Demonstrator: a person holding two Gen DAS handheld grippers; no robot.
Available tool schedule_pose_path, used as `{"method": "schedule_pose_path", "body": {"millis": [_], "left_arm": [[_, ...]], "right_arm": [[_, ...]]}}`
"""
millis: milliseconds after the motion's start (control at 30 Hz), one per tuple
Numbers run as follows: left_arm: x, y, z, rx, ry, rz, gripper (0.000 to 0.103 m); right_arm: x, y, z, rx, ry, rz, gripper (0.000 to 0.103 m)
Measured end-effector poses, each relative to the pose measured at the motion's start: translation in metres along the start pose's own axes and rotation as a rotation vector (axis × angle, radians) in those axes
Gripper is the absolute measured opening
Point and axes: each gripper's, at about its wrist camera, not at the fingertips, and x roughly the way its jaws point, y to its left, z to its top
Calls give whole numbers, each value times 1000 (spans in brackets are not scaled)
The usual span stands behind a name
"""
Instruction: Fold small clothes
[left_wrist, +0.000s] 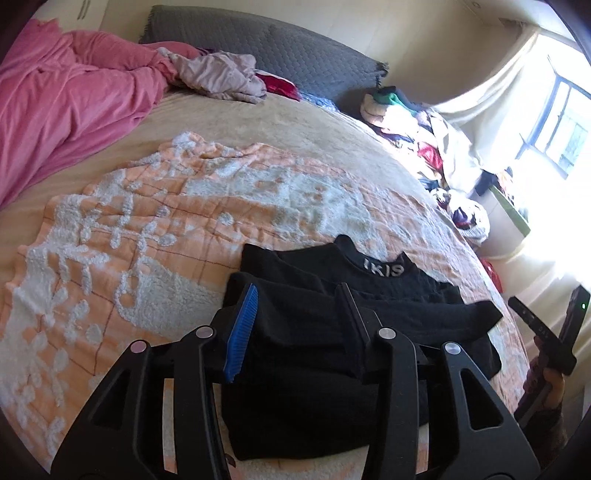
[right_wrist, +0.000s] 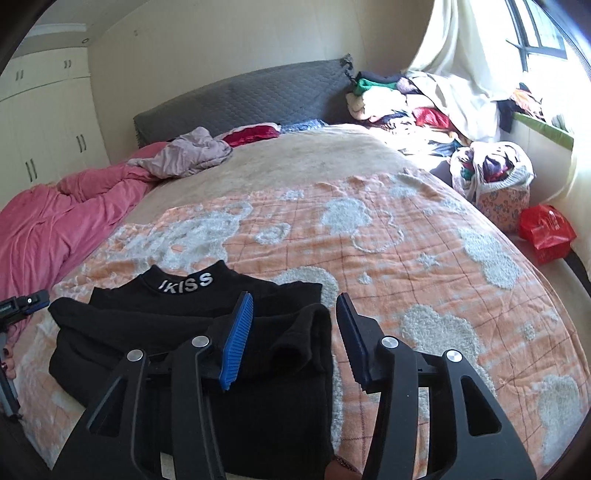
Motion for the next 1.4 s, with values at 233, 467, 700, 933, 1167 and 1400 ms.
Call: {"method": "schedule_pose_path", "body": {"millis": [233, 467, 700, 933, 1167, 1400], "left_arm": [[12, -51, -40, 184, 144, -97, 10], [42, -53, -71, 223, 242, -43, 6], [44, -53, -64, 233, 198, -14, 6], [67, -50, -45, 258, 216, 20, 6], [98, -40, -18, 236, 202, 22, 7], [109, -27, 6, 190, 151, 46, 8]], "right_arm": [[2, 52, -24, -186, 122, 128, 30], [20, 85, -50, -271, 255, 205, 29], [43, 93, -67, -311, 317, 114, 29], [65, 87, -57, -289, 302, 104, 29], [78, 78, -25, -277, 211, 80, 28], [65, 29, 17, -166, 74, 36, 30]]}}
